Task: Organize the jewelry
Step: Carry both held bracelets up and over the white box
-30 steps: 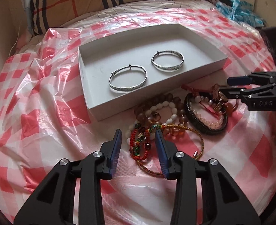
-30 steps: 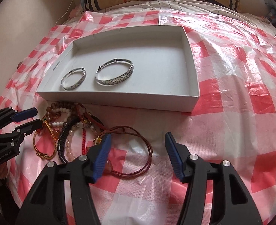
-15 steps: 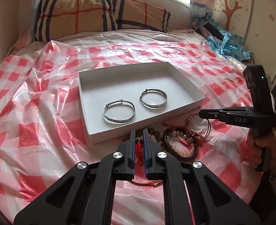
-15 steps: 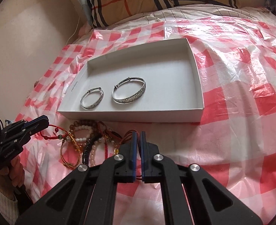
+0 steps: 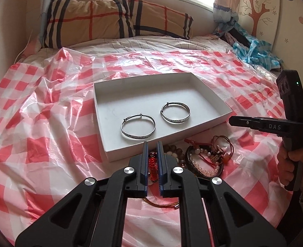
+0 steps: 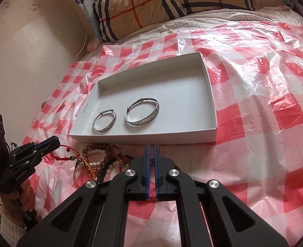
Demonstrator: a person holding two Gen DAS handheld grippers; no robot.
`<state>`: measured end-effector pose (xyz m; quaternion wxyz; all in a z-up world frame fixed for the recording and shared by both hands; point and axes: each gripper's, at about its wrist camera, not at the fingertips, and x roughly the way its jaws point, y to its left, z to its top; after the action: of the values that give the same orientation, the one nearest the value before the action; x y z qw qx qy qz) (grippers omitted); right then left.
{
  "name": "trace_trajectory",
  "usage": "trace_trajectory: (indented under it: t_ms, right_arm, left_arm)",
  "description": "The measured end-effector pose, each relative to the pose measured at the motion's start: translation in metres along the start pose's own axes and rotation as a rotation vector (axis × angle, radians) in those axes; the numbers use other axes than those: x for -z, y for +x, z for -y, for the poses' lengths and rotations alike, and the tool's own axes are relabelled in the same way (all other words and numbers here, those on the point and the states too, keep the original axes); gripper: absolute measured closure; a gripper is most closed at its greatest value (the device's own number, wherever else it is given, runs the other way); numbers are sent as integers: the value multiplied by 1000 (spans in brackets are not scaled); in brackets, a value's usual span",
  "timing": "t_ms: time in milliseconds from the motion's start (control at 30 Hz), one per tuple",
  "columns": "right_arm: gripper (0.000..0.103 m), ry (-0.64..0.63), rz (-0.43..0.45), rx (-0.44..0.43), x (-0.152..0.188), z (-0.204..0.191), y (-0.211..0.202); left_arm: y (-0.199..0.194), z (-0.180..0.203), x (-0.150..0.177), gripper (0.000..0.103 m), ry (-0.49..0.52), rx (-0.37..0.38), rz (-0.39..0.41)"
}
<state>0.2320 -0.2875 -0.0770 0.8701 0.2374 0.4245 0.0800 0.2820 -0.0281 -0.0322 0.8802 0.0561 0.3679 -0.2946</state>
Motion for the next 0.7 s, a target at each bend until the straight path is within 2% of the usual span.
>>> trace_trajectory:
  t_ms: [233, 333, 367, 400, 433, 467, 533, 600, 667, 700]
  right_arm:
    - [99, 12, 62, -30, -5, 0, -13]
    - [97, -31, -45, 58, -1, -3, 8]
    - [79, -44, -91, 111, 4, -3, 19]
    - [46, -60, -118, 158, 8, -4, 26]
    - [39, -89, -142, 201, 12, -6, 33]
    - [38, -125, -160, 249, 15, -9, 40]
    - [48, -180, -180, 313, 21, -10, 48]
    - [86, -180, -193, 272, 22, -10, 50]
    - [98, -120, -189, 193, 20, -4, 47]
    - [99, -75, -174, 135, 18, 0, 42]
  left_arm:
    - [-10, -3, -5, 96, -37, 22, 60]
    - [-9, -2, -5, 96, -37, 13, 58]
    - [-8, -1, -5, 96, -33, 4, 54]
    - [-8, -1, -4, 96, -29, -3, 51]
    - [-7, 0, -4, 96, -25, -5, 50]
    - [-7, 1, -4, 96, -23, -4, 50]
    - [-7, 2, -4, 96, -19, -4, 53]
    - [-7, 2, -4, 96, -18, -1, 54]
    - [-8, 2, -5, 96, -20, 3, 59]
    - [-9, 2, -5, 96, -21, 5, 62]
